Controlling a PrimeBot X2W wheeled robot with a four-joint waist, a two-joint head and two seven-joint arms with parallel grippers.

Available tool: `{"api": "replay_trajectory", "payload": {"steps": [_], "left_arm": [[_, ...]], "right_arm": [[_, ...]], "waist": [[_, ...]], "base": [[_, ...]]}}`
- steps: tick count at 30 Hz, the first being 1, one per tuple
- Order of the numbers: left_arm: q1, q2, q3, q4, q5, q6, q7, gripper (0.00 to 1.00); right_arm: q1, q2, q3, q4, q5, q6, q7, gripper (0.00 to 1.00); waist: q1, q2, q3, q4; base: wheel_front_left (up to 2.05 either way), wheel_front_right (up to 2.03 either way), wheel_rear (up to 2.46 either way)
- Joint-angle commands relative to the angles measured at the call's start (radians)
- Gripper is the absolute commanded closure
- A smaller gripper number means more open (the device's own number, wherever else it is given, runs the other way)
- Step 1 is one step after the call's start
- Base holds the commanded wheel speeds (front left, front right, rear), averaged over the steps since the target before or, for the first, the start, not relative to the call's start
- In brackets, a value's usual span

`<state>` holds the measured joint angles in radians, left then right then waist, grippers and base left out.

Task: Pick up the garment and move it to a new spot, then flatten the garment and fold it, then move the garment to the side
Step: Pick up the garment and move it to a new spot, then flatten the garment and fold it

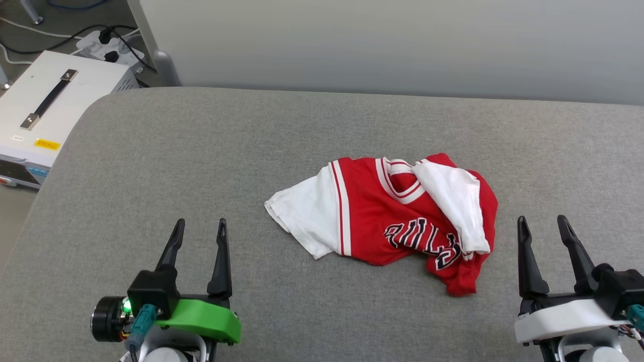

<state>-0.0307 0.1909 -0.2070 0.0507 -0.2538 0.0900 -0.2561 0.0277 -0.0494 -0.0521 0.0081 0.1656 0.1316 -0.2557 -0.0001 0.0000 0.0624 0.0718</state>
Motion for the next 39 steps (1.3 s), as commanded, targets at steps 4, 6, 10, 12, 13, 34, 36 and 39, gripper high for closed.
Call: {"api": "replay_trajectory", "payload": {"steps": [4, 6, 10, 12, 13, 34, 36, 39], "left_arm": [[0.026, -0.027, 0.032, 0.017, 0.039, -0.03, -0.006, 0.0], [0.032, -0.037, 0.044, 0.023, 0.05, -0.042, -0.006, 0.0], [0.039, -0.053, 0.065, 0.032, 0.068, -0.064, -0.006, 0.0], [0.043, -0.061, 0.076, 0.036, 0.076, -0.072, -0.006, 0.0], [0.044, -0.065, 0.081, 0.039, 0.08, -0.077, -0.006, 0.0], [-0.014, -0.12, 0.152, 0.038, 0.131, -0.132, -0.006, 0.0], [-0.021, -0.124, 0.156, 0.037, 0.133, -0.133, -0.006, 0.0], [-0.029, -0.129, 0.161, 0.035, 0.134, -0.135, -0.006, 0.0]], "right_arm": [[0.032, -0.001, 0.008, 0.014, 0.014, -0.001, -0.006, 0.0], [0.041, -0.001, 0.009, 0.018, 0.017, -0.001, -0.006, 0.0], [0.048, -0.001, 0.011, 0.022, 0.021, -0.001, -0.006, 0.0], [0.049, -0.001, 0.013, 0.023, 0.022, -0.001, -0.006, 0.0], [0.048, -0.001, 0.014, 0.024, 0.022, -0.001, -0.006, 0.0], [-0.419, -0.307, 0.199, 0.107, 0.043, -0.001, 0.008, 0.0], [-0.502, -0.389, 0.306, 0.162, 0.116, -0.001, 0.078, 0.0], [-0.604, -0.498, 0.469, 0.198, 0.246, -0.001, 0.246, 0.0]], "waist": [[0.0001, 0.0, -0.015, -0.007], [0.0001, 0.0, -0.019, -0.007], [0.0001, 0.0, -0.021, -0.007], [0.0001, 0.0, -0.02, -0.007], [0.0001, 0.0, -0.02, -0.007], [0.0001, 0.0, 0.078, 0.026], [0.0001, 0.0, 0.092, 0.03], [0.0001, 0.0, 0.109, 0.034]], "base": [[0.0, 0.0, 0.0], [0.0, 0.0, 0.0], [0.0, 0.0, 0.0], [0.0, 0.0, 0.0], [0.0, 0.0, 0.0], [0.0, 0.0, 0.0], [0.0, 0.0, 0.0], [0.0, 0.0, 0.0]]}}
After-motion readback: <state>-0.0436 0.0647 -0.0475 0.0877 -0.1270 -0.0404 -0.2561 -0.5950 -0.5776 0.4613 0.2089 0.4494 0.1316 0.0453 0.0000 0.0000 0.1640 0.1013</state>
